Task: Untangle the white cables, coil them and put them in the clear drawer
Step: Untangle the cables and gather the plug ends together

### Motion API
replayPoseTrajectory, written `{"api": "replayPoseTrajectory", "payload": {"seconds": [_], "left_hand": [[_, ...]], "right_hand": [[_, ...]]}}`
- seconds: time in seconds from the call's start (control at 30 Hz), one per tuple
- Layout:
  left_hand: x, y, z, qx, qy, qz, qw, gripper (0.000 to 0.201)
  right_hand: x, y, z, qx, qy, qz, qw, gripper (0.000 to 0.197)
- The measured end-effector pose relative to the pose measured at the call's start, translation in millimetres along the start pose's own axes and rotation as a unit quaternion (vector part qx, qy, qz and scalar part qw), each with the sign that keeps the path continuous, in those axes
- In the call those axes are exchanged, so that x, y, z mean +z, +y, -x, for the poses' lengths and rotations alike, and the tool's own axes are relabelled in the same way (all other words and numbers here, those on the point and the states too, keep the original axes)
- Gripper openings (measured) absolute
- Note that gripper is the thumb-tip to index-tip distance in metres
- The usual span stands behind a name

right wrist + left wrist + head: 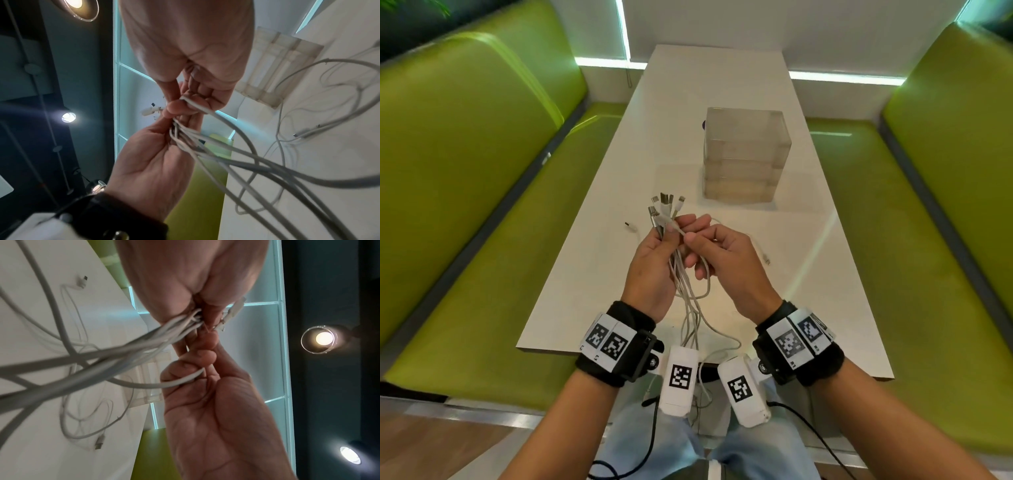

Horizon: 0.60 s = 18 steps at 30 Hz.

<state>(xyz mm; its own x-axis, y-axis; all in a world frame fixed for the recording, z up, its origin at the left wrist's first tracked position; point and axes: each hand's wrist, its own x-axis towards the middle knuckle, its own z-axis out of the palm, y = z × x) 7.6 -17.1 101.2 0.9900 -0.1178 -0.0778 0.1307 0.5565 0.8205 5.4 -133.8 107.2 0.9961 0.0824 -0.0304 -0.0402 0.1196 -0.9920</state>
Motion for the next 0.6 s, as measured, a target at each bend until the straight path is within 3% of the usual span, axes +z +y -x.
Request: {"api": "replayPoseTrajectory", "payload": {"seconds": [0.3, 0.6], "left_hand": [[-3.5, 0.1, 2.3, -0.005, 0.002, 0.033, 0.999, 0.028], [-4.0, -0.5, 2.8, 0.03, -0.014, -0.036, 0.999, 0.028]], "right_hand": [[7.0, 2.7, 0.6, 0.024, 0.005, -0.062, 0.998, 0.015], [7.3, -2.1, -1.9, 0.051, -0.012, -0.008, 0.999, 0.022]]}}
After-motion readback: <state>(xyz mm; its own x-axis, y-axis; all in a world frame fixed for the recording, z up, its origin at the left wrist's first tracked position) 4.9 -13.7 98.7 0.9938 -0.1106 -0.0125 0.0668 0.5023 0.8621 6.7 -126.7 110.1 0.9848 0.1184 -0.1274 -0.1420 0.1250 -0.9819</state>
